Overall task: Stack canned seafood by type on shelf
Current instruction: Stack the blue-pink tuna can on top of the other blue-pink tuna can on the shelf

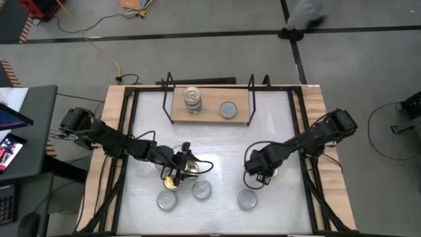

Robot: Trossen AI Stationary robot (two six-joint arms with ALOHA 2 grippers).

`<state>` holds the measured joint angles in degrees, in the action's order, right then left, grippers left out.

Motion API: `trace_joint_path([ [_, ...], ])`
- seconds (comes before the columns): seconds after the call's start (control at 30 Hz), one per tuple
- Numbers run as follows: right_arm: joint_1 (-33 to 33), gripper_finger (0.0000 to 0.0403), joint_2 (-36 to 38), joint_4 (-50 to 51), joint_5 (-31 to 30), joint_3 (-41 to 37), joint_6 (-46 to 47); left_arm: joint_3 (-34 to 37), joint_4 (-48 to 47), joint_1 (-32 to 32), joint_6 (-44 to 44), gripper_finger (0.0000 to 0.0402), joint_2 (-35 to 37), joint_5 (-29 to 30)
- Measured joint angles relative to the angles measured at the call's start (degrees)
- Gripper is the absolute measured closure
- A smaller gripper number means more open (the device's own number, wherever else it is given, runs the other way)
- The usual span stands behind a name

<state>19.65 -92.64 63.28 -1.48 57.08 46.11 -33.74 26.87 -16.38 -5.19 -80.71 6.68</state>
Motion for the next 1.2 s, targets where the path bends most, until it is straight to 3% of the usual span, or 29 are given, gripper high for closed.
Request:
trace_joint_path([
  [0.1,-1.9,0.0255,-2.1,-1.0,-2.8,0.8,-1.6,0.0,-0.1,0.0,0.0,0.0116,0.0,0.0],
  [0.27,-4.5,0.0255,-3.0,-5.7,-13.7,5.0,-5.8,0.0,-0.1,0.0,0.1,0.0116,0.0,0.0],
  [0.33,-5.6,0.0255,-2.3,-8.1,-14.6,6.5,-8.7,0.0,-0.5,0.0,0.0,0.0116,0.0,0.0],
  [0.63,-7.4,0.0258,0.9,-6.3,-11.6,7.8,-10.5,0.0,-1.2,-0.1,0.5,0.0116,0.0,0.0],
  [0.9,-10.4,0.0285,8.1,-14.5,-9.0,-2.4,-9.0,0.0,-1.8,-0.1,5.6,0.0116,0.0,0.0],
  [1.2,-14.7,0.0285,11.6,-23.4,-4.9,-10.6,-9.1,0.0,-1.4,-0.1,5.9,0.0116,0.0,2.1],
])
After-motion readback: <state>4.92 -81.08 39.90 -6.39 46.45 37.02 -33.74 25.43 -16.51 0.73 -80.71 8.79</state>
